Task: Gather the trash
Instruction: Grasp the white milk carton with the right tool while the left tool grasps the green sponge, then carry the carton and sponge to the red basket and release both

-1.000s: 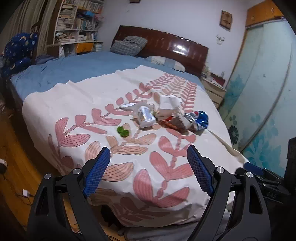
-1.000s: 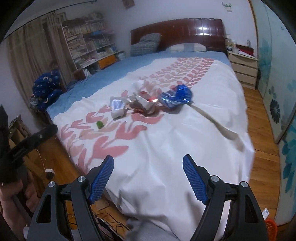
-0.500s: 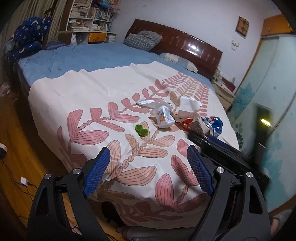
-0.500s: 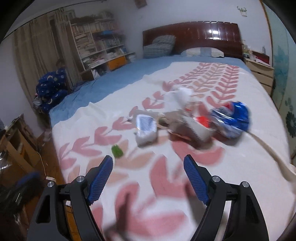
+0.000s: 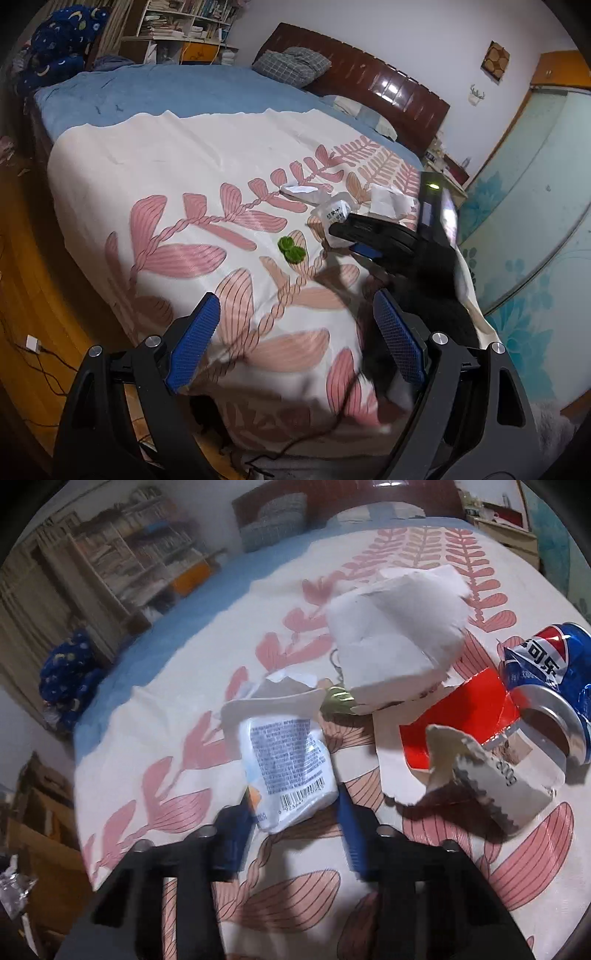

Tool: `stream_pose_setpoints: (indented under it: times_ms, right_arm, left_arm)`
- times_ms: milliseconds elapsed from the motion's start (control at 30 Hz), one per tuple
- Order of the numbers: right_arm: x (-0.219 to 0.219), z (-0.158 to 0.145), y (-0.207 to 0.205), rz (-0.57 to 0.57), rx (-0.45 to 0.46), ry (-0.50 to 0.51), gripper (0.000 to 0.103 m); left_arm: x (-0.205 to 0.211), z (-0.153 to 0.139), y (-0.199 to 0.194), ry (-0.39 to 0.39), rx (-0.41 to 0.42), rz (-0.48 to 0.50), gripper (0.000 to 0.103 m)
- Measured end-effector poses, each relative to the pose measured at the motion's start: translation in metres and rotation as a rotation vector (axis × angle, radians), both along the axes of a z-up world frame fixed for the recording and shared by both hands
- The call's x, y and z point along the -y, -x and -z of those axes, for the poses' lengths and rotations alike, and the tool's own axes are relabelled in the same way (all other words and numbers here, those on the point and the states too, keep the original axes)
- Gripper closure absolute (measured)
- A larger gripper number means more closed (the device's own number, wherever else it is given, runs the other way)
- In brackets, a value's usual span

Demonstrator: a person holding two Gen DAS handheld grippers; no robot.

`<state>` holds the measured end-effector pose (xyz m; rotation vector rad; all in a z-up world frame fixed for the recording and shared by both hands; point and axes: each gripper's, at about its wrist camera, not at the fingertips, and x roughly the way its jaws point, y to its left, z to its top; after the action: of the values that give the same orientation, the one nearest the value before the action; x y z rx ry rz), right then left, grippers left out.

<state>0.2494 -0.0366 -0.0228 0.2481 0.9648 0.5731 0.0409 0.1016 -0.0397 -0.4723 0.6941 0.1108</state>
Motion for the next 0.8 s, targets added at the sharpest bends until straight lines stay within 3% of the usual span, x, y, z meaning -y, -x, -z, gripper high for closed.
stream_pose_setpoints:
  times_ms: [267,433,600,667,700,733,800]
  right_arm:
    - [0.065,-0.030,0.069,-0.024,0.136,-0.049,0.062]
    - [0.123,-0.025,0.106,0.007,0.051,-0.078,0.061]
    - [0.139,-0.015,0.117,0.023,0.007,-0.081,0.061]
    - [0.133,-0.012,0.116,0.014,0.006,-0.070,0.061]
    - [0.135,-0.011,0.117,0.012,0.003,-0.068,0.061]
    - [0.134,-0.010,0.117,0.008,0.000,-0.064,0.061]
    - [0.133,-0.010,0.117,0.003,-0.002,-0.063,0.061]
  left_arm:
    - [0.004,0.006,-0.069,-0.046,-0.012,0.046,0.019]
    - [0.004,0.028,-0.115,-0.060,-0.088,0.066,0.019]
    - [0.002,0.059,-0.144,-0.079,-0.196,0.055,0.019]
    - [0.005,0.063,-0.147,-0.105,-0.218,0.048,0.033]
    - [0.006,0.065,-0.148,-0.104,-0.226,0.056,0.064]
    - [0.006,0.070,-0.149,-0.085,-0.247,0.071,0.085]
    - [0.001,0.073,-0.147,-0.055,-0.241,0.068,0.087]
